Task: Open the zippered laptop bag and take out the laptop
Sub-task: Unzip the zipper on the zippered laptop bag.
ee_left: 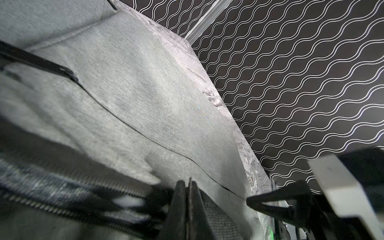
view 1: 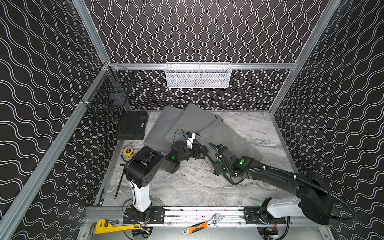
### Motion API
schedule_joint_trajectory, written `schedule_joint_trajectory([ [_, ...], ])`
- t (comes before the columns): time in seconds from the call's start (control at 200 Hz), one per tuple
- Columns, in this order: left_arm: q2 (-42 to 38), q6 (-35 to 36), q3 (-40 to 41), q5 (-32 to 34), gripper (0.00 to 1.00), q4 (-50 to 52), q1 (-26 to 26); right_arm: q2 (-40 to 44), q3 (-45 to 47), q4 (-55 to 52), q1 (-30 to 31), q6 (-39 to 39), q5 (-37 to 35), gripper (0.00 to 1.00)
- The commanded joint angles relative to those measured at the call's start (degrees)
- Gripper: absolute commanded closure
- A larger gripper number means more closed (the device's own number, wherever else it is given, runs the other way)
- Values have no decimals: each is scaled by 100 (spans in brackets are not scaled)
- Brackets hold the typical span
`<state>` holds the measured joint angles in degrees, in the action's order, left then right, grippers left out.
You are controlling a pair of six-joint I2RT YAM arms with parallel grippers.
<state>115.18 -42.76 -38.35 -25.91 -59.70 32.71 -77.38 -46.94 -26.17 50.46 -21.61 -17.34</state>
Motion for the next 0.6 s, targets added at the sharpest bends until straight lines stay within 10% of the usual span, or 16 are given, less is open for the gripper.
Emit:
schedule_joint_trajectory([
  [0.0,-103,253,-116,-4,100,52,-2,42,9,12,173,75,-136,29],
  [0.596,-209,347,-242,-94,100,422,-63,-2051,-980,-1608,1448,-862,-2873,21],
])
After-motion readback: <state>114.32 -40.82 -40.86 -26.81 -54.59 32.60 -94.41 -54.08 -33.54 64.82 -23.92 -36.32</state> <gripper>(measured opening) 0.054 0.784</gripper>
